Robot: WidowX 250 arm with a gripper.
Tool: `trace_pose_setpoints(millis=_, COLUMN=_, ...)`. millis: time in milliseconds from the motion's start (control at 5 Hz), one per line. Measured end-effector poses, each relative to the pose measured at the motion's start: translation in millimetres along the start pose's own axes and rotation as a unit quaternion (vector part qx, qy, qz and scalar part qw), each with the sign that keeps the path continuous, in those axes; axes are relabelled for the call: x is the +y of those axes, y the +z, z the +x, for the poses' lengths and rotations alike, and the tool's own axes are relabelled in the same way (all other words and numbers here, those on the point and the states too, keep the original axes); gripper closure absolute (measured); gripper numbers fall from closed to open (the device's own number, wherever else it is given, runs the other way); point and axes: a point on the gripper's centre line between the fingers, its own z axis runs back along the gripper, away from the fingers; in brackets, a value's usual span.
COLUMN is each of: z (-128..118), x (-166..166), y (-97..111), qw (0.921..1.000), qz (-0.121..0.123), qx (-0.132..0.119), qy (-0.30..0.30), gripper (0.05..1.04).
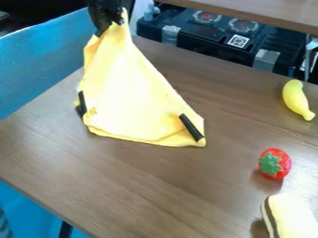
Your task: Move the cloth to the top left of the table
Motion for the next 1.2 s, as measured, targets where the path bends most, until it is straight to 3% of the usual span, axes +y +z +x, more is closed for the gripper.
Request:
trace_pose_setpoints(millis=400, z=0.4, x=15.6, y=-4.7, qw=0.9999, qz=-0.008, qx=0.008, qy=-0.001, gripper=1.029)
trace_pose_setpoints(millis=800, z=13.8, x=38.9, y=16.5, qw=0.9996, qz=-0.011, qx=-0.011, qy=0.022, gripper=1.029)
trace_pose_setpoints(millis=1000, z=19.2, x=46.2, y=17.8, qw=0.9996, qz=-0.009, qx=-0.007, qy=0.027, gripper=1.009)
trace_pose_setpoints(millis=1200, z=12.8, x=49.0, y=1.7, qw=0.9989, qz=-0.015, qx=0.031, qy=0.034, gripper=0.842)
